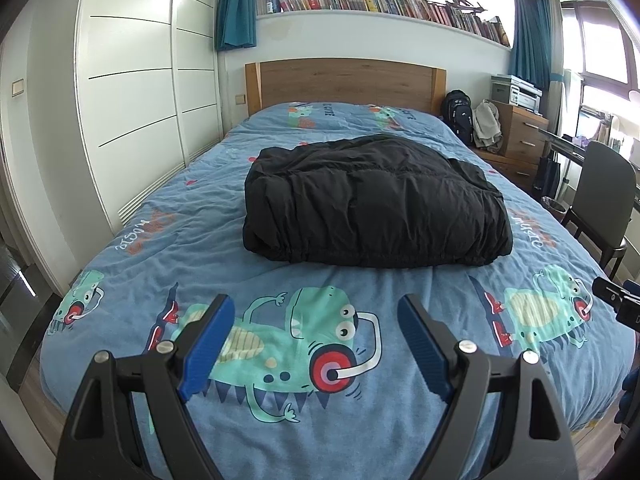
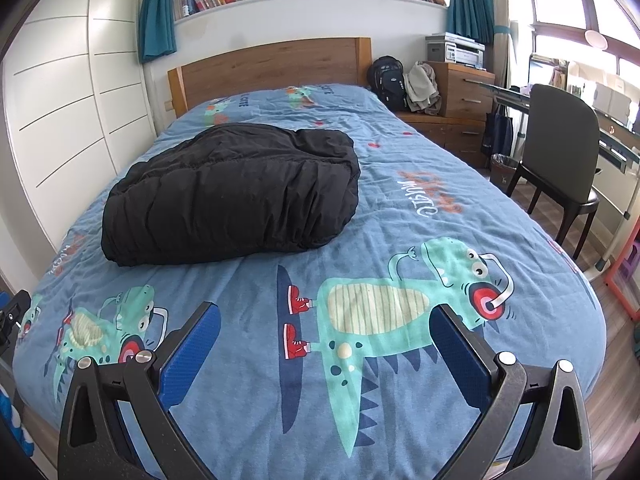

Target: Fold large clothes

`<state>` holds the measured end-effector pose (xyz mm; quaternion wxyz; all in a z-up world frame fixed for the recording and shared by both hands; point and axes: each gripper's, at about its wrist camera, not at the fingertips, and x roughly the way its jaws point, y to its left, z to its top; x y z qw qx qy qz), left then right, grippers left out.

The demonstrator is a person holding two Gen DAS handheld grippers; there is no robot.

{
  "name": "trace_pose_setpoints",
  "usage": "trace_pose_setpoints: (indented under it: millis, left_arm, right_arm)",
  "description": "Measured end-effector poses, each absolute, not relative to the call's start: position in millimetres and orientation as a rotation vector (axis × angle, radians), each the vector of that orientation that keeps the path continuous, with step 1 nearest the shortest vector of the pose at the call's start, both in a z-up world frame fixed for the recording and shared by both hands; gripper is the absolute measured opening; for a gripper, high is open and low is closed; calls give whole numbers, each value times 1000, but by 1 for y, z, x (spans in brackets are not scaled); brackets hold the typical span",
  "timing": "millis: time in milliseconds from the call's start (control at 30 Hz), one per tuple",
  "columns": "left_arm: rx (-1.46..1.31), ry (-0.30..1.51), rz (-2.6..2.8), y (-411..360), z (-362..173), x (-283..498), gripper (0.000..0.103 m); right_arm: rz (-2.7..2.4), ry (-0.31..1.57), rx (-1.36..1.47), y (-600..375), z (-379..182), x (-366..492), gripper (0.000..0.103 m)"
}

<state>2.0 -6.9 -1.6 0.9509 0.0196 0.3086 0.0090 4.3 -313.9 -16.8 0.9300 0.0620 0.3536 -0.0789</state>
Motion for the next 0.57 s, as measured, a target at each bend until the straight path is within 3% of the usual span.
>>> trace_pose_setpoints:
  millis: [567]
  left_arm:
    - [17, 649, 14, 3, -1, -5, 83]
  right_arm:
    - [-159, 694, 112, -316, 0, -5, 102]
